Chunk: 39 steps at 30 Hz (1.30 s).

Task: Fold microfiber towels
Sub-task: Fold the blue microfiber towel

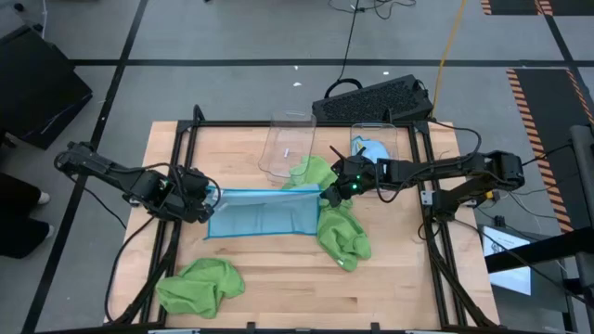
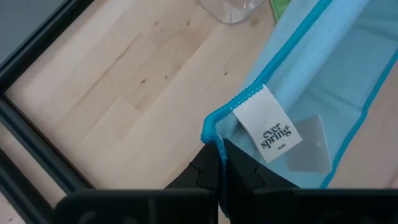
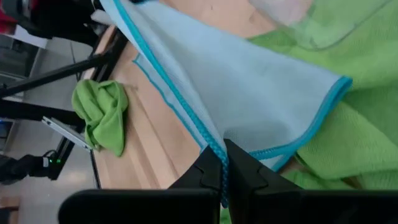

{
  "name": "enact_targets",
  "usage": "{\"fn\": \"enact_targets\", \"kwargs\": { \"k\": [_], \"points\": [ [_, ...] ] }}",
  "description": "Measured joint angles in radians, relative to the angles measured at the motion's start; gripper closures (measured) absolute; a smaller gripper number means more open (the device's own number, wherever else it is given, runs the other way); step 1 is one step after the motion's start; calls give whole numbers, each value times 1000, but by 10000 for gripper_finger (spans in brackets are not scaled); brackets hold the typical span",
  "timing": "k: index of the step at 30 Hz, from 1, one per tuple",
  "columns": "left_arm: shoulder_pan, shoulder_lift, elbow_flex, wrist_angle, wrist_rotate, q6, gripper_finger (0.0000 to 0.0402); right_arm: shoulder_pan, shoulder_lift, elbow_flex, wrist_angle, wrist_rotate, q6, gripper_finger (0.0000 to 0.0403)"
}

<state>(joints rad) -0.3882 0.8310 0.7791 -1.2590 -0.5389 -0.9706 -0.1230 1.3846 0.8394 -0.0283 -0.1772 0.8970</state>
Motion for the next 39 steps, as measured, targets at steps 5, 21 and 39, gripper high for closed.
{"fn": "enact_targets", "kwargs": {
  "k": [5,21,39],
  "points": [
    [0,0,-85,42,16,4,396,1,0,-38,12,0,5,403],
    [-17,-1,-81,32,95,46,392,44,1,-63,112,28,128,403],
    [-19,0,-85,38,177,20,395,131,2,-117,187,102,163,403]
  ]
}}
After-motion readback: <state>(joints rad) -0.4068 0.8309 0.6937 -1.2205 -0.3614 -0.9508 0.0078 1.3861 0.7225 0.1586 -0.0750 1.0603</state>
